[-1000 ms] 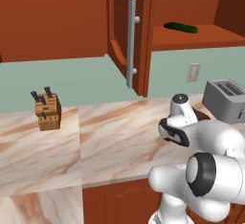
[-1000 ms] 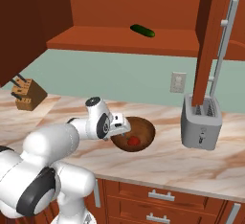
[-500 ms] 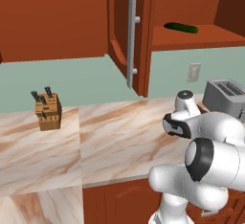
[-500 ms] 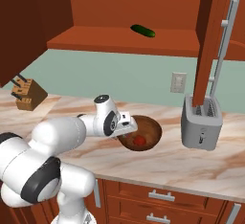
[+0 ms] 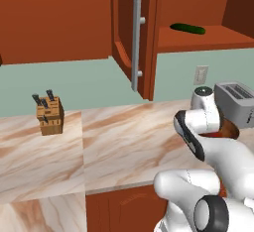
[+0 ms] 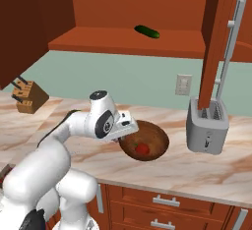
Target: Pick the bell pepper from the cabinet and place it in the bowl. Then pick the bowl and place it in the sink. Then turn on the sink facuet.
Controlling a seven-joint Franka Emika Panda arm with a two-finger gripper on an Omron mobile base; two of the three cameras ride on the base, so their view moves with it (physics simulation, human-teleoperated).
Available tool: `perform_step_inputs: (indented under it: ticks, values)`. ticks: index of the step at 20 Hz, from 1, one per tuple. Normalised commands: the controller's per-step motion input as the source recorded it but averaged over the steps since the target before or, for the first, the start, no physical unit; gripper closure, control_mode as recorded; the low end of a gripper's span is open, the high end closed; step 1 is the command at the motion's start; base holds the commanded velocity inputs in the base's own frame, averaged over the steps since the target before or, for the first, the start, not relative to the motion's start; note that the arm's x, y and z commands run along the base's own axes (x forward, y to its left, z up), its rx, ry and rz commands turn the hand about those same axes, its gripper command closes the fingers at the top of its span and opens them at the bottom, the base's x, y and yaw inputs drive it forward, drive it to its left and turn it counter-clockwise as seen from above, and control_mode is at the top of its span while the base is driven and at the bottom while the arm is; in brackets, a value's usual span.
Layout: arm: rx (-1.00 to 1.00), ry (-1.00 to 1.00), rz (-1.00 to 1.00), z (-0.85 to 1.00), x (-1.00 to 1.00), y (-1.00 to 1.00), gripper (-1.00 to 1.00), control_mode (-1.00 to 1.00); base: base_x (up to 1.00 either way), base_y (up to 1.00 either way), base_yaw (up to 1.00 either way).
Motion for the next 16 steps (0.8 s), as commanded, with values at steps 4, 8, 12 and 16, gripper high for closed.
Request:
perform_step_inputs:
  ticks: [4,8,12,16]
  values:
    - [-0.11,-0.16,0.33,1.00,-1.00,0.18,1.00,-1.00,0.00,0.00,0.00]
    - [-0.10,-0.12,0.47,1.00,-1.00,0.22,1.00,-1.00,0.00,0.00,0.00]
    - [-0.11,-0.04,0.47,1.00,-0.91,0.29,1.00,-1.00,0.00,0.00,0.00]
    - [-0.15,0.00,0.38,0.94,-0.54,0.29,1.00,-1.00,0.00,0.00,0.00]
